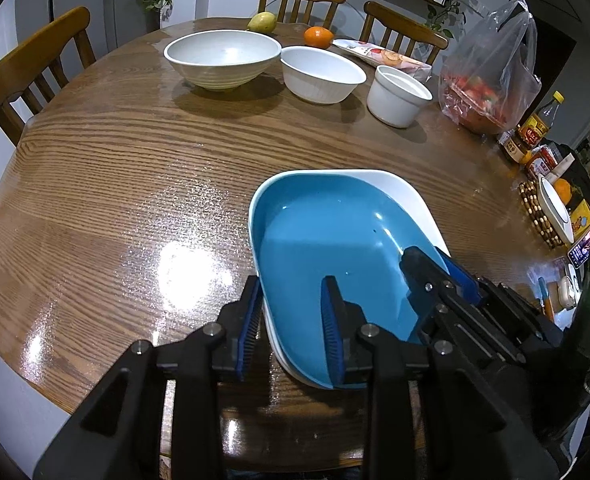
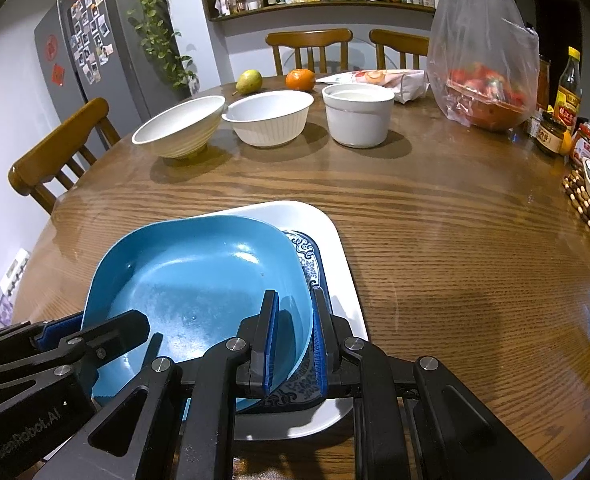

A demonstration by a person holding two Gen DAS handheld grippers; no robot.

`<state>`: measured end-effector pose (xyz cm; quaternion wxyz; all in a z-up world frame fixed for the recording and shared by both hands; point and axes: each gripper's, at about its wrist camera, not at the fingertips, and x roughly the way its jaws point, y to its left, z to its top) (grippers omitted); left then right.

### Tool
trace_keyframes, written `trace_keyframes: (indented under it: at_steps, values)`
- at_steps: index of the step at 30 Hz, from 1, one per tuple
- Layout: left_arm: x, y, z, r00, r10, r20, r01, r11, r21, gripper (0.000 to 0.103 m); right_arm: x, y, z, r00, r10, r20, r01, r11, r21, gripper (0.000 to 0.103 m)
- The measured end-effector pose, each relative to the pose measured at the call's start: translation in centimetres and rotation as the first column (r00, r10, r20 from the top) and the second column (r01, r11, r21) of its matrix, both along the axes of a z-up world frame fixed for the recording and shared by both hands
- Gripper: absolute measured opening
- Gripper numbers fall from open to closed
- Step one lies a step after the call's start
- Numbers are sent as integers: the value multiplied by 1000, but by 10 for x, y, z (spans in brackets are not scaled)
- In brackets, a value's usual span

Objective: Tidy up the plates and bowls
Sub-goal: 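Carry the teal plate with both grippers onto the stacked square plates, release, then move both grippers to the large white bowl and grip its rim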

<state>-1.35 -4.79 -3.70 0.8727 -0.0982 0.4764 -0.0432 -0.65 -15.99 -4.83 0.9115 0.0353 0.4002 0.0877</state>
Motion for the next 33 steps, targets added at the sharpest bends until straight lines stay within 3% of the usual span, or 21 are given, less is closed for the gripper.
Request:
trace_keyframes:
  at_steps: [12,15,19,24,27,33]
  values:
    - [1,2,5,1000,-13,10,14,999,-39,33,6,-6,-2,1000,-12,-18,12,1000,24,17]
    - [0,1,8,1000,-23,18,24,998,-49,33,7,-9,0,1000,-8,-22,9,999,45,25]
    - [0,2,12,999,-25,28,26,998,-52,33,7,-10,5,1000,-1,-5,2,999,54,43]
    - [-1,12,26,998,-17,59,22,997,-80,36,6,-13,20,1000,1,30,-3,997,72,49]
    - [1,26,38,995,16,97,-5,994,-105,48,11,-17,34,999,6,52,-12,995,104,57]
    - [17,71,57,982,147,118,-126,978,-163,53,26,-20,66,997,25,79,-38,985,169,61]
